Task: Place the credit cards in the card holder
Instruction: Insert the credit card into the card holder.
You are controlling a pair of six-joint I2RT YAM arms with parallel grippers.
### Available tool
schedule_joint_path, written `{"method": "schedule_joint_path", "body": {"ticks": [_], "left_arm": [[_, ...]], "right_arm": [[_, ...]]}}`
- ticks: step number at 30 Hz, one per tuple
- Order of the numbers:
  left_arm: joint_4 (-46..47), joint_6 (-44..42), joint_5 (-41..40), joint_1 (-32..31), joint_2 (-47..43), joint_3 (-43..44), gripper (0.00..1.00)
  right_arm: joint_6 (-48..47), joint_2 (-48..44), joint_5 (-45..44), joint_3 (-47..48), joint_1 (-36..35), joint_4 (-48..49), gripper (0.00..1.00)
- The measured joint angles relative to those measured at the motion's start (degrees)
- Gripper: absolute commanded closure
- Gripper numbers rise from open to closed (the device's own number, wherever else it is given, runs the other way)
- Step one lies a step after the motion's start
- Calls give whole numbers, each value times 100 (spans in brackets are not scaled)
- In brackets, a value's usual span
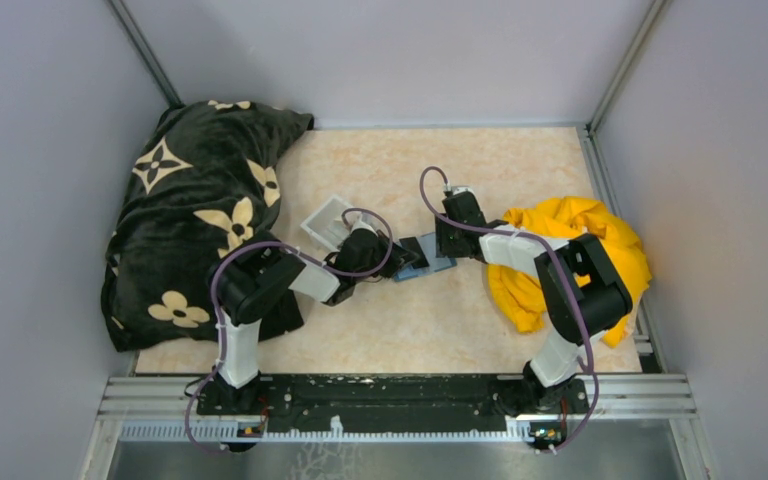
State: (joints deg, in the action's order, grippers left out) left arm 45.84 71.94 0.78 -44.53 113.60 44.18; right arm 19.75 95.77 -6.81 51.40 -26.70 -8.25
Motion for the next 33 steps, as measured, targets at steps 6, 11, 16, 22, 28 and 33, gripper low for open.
{"method": "schedule_joint_path", "body": {"ticks": [6,11,16,22,28,33], "left_arm": [[-90,-94,107,0,2,46,100],[-302,-120,136,-11,4,149,100],[-767,-149,205,-17,28,420,100],[-1137,-149,319,-37,28,601,100],[-1250,-157,378,-37,-4,616,100],[-1364,-214,420,-35,-7,675,100]], "right_arm": [[0,0,0,0,0,0,53],[0,0,0,0,0,0,53],[0,0,2,0,0,-2,53],[0,0,0,0,0,-2,53],[0,0,2,0,0,-2,53],[0,0,0,0,0,-2,53]]}}
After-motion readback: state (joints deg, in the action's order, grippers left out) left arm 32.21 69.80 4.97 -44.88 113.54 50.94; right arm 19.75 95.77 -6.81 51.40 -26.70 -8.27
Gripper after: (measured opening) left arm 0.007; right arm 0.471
